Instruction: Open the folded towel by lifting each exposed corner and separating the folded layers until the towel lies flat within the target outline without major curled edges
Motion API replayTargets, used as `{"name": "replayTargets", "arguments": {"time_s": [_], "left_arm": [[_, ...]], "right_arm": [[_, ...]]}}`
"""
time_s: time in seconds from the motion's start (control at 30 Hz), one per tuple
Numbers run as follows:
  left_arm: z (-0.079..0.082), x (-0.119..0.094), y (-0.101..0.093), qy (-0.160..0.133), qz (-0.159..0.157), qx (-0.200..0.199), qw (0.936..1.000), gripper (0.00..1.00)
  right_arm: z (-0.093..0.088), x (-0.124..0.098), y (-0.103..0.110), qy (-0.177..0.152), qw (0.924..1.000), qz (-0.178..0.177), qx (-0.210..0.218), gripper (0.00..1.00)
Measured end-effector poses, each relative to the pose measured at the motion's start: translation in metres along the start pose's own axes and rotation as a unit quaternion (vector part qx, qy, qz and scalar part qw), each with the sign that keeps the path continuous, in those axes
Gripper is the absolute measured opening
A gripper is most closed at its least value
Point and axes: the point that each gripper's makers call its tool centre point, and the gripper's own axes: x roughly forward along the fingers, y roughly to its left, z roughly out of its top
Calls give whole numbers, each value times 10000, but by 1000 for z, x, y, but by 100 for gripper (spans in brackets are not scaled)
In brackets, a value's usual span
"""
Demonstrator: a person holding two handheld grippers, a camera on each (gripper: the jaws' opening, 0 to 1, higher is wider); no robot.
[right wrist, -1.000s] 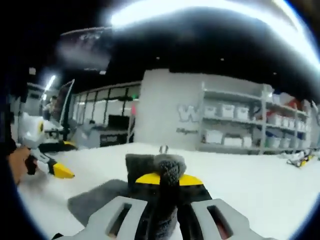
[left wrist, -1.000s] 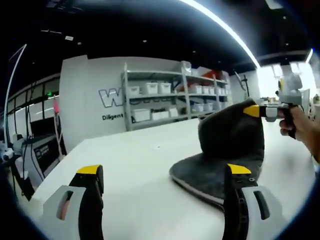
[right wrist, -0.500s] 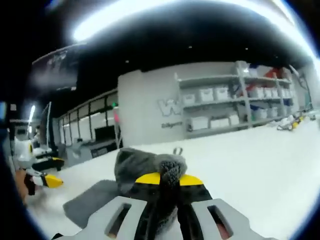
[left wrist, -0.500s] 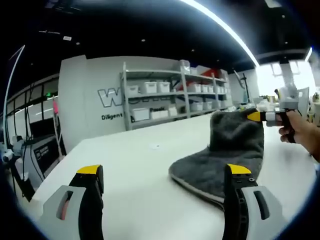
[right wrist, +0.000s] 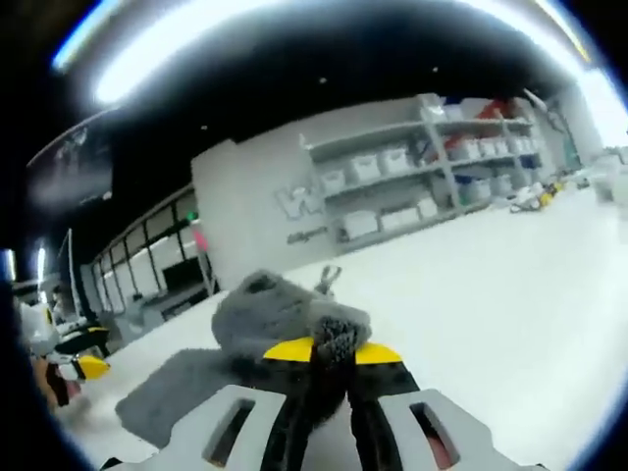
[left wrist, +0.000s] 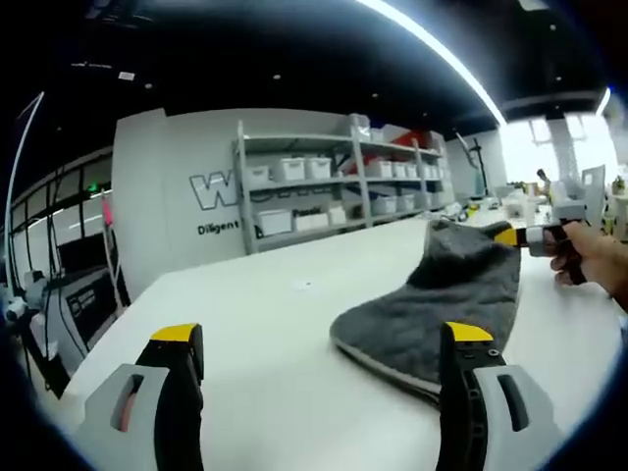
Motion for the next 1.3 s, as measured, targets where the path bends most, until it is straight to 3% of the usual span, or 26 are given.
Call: {"name": "replayTargets", "arguments": {"time_s": [0.1,0.27,0.4,0.5,0.53,0.7,1.1,1.3], "left_arm": [[0,0,-1,9,-17,16,10000,99],[-1,0,-2,21,-27,25,10000,99],[-2,0,-3,41,-32,44,10000,99],[-3,0,-3,55,-36,61,10000,99],[-3,0,-3,60,-35,68,10000,99],[-5,1,-5,110,-46,141,9998,99],[-8,2,-8,162,-94,206,9996,99],[-9,2,-8,187,-102,220,9995,99]], "right_arm": [[-10,-3,-9,257,9991,-130,-304,7],[-25,-2,-21,558,9975,-284,-336,7],[-35,-5,-23,777,9955,-299,452,7],[-52,-7,-35,1069,9871,-437,1108,7],[-47,-7,-36,949,9887,-405,1083,7],[-50,-11,-33,1024,9895,-513,877,7],[-50,-11,-34,1023,9890,-541,919,8],[-45,-11,-32,932,9888,-472,1067,24]]}}
